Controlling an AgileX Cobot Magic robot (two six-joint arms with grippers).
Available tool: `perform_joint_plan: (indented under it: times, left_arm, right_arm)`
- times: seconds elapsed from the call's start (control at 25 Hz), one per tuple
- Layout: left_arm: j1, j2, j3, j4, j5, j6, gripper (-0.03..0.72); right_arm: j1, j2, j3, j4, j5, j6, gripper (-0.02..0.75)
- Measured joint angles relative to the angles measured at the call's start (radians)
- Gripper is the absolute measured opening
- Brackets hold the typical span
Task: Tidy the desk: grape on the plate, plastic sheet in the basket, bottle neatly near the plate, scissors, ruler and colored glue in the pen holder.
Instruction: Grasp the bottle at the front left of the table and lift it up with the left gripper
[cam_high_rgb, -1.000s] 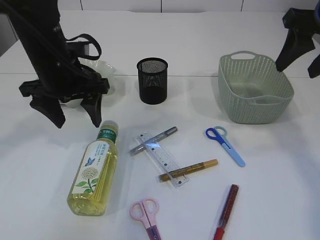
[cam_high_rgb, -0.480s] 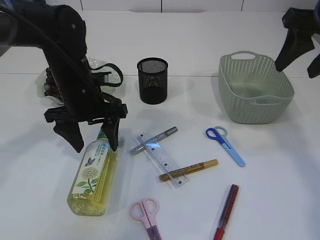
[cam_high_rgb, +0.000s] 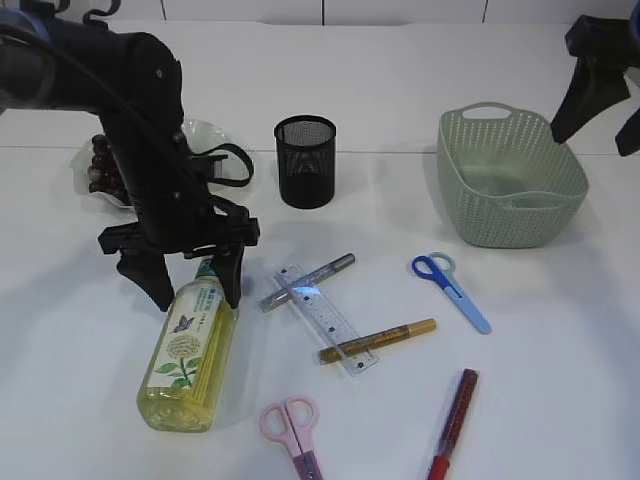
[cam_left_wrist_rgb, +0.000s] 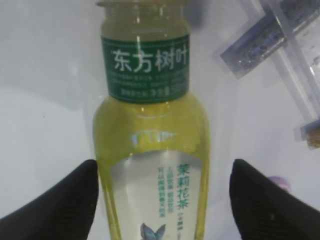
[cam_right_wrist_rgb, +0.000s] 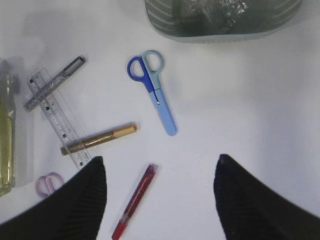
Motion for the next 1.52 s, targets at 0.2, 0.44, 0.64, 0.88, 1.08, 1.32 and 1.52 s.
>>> perform_joint_plan:
  times: [0.2,0.44,0.64,0.88,1.08,1.32,1.52]
  left_arm:
    - [0.0,0.037,0.0,0.002,0.0,0.0,0.594]
    - [0.0,0.061,0.0,0.002,-0.004,0.0,0.594]
    - [0.0,0.063,0.0,0.002,-0.01,0.0,0.594]
    - [0.0,0.088,0.0,0.006,-0.016,0.0,0.594]
    - [0.0,0.107,-0.002,0.012,-0.026,0.0,0.593]
    - [-0.001,0.108,-0.006,0.026,-0.024,0.0,0.513]
    - [-0.005,0.108,-0.011,0.047,-0.011,-0.002,0.447]
  right_arm:
    - [0.0,0.0,0.0,0.0,0.0,0.0,0.524]
    - [0.0,0.0,0.0,0.0,0.0,0.0,0.524]
    - [0.0,0.0,0.0,0.0,-0.002,0.0,0.524]
    - [0.0,0.0,0.0,0.0,-0.002,0.0,0.524]
    - [0.0,0.0,0.0,0.0,-0.002,0.0,0.524]
    - [0.0,0.0,0.0,0.0,-0.002,0.0,0.524]
    - [0.0,0.0,0.0,0.0,-0.002,0.0,0.524]
